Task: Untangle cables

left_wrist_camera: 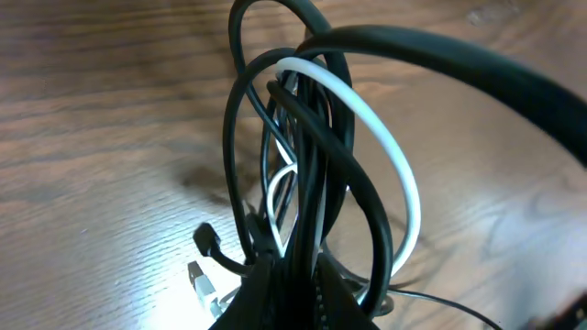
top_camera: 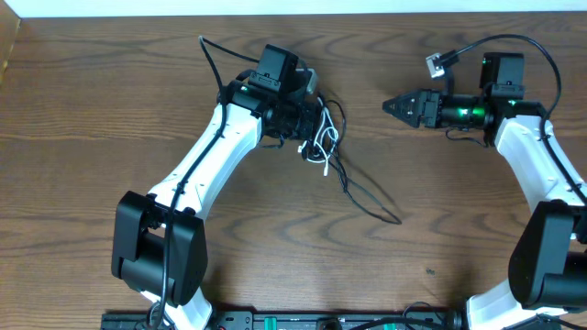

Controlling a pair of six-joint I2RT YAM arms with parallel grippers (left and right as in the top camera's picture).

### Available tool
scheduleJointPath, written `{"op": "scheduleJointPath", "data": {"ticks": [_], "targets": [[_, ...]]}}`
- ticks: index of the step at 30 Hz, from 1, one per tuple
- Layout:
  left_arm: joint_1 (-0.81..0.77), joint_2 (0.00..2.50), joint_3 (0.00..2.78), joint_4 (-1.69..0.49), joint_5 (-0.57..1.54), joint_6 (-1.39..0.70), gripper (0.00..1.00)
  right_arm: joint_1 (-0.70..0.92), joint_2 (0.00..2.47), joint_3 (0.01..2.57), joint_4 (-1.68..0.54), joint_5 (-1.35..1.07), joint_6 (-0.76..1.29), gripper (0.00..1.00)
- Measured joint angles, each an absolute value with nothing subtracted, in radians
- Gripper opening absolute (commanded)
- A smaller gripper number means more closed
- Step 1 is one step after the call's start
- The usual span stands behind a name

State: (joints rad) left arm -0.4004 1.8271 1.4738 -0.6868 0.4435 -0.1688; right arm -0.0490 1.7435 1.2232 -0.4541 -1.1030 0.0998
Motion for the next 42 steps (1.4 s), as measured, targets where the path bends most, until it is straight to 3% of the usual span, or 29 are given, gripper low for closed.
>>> {"op": "scheduleJointPath", "data": {"ticks": [12, 21, 42], "targets": [[-0.400, 1.827, 1.474, -0.685, 0.567, -0.020, 0.07, 0.043, 1.744, 1.224, -0.334, -1.121, 0.177, 0.73], [-0.400, 1.827, 1.474, -0.682, 0.574, -0.001, 0.07, 0.212, 1.744, 1.224, -0.179, -0.970, 0.410, 0.84], [-0.400, 1.827, 1.474, -0.670, 0.574, -0.003, 0.08, 0.314, 1.744, 1.226, -0.242, -0.632, 0.655, 0.68]]}}
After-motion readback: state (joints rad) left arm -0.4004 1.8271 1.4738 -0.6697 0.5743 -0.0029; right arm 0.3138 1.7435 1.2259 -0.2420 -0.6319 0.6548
